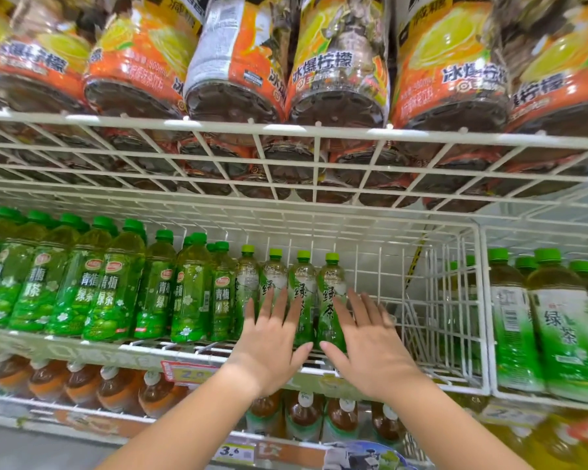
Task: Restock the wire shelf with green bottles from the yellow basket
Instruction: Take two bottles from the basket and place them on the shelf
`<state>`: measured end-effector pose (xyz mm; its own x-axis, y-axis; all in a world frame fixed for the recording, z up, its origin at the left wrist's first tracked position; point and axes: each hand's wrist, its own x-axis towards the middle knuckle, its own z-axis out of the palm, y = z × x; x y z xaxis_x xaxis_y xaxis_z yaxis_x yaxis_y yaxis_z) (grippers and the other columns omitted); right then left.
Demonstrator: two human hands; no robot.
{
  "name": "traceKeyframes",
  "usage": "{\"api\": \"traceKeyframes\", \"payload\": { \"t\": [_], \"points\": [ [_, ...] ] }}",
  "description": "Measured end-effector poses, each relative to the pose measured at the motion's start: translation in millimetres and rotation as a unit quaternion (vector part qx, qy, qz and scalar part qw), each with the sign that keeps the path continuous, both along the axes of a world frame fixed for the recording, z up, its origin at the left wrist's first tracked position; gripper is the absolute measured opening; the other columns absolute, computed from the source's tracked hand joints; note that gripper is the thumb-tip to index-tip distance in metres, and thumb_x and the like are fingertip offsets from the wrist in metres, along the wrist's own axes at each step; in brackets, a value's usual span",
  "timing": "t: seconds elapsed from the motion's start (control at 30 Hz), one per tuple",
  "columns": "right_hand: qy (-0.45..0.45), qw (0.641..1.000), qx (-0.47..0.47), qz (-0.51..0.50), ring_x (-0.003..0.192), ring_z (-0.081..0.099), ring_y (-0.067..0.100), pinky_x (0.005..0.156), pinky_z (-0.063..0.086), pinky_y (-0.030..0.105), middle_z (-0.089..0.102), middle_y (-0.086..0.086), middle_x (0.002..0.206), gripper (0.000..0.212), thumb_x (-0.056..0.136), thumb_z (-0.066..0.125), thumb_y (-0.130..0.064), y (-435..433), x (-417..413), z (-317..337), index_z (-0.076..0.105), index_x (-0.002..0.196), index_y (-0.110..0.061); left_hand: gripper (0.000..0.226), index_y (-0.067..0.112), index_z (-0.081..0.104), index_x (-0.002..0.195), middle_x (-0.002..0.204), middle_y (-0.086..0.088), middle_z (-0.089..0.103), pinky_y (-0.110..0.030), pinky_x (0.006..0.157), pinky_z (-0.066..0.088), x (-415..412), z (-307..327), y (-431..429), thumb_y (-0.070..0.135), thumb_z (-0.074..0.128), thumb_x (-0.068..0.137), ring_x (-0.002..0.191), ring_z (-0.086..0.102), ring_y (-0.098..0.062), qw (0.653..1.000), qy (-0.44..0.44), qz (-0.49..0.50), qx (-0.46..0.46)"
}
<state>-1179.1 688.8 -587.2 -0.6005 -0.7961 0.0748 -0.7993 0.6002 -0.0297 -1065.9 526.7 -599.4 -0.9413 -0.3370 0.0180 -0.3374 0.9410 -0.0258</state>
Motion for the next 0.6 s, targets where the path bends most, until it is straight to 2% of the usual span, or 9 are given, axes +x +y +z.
{"api": "traceKeyframes", "payload": {
  "t": [0.13,0.3,0.4,0.6],
  "points": [
    [-0.036,0.999,0.028,-0.009,0.151,-0.002,0.031,0.121,0.0,0.048,-0.002,0.007,0.165,0.078,0.095,0.023,-0.067,3,9,14,-0.002,0.157,-0.025,0.079,0.019,-0.014,0.159,0.167,-0.011,-0.017,-0.06,0.122,-0.002,11,18,8,0.063,0.017,0.101,0.154,-0.015,-0.035,0.998,-0.062,0.008,0.002],
    [-0.114,0.986,0.118,-0.008,0.15,-0.006,0.031,0.121,0.004,0.052,-0.006,0.008,0.164,0.076,0.097,0.019,-0.065,20,27,51,-0.004,0.157,-0.023,0.077,0.02,-0.006,0.161,0.169,-0.013,-0.006,-0.061,0.122,-0.001,36,65,19,0.06,0.023,0.102,0.154,-0.008,-0.036,0.994,-0.099,-0.011,0.043],
    [-0.121,0.983,0.138,0.004,0.15,0.001,0.033,0.121,0.004,0.051,0.001,0.011,0.164,0.076,0.098,0.019,-0.064,31,37,83,-0.001,0.157,-0.02,0.078,0.02,0.001,0.161,0.168,-0.014,0.004,-0.062,0.122,0.004,49,102,25,0.06,0.03,0.101,0.155,-0.001,-0.036,0.992,-0.108,-0.001,0.061],
    [-0.104,0.986,0.132,0.01,0.147,0.014,0.035,0.12,0.012,0.053,0.014,0.012,0.162,0.076,0.097,0.026,-0.062,56,57,154,0.007,0.157,-0.019,0.082,0.018,0.0,0.161,0.169,-0.016,-0.001,-0.063,0.121,0.005,75,180,51,0.063,0.028,0.099,0.155,-0.004,-0.037,0.99,-0.126,-0.006,0.067]
  ]
}}
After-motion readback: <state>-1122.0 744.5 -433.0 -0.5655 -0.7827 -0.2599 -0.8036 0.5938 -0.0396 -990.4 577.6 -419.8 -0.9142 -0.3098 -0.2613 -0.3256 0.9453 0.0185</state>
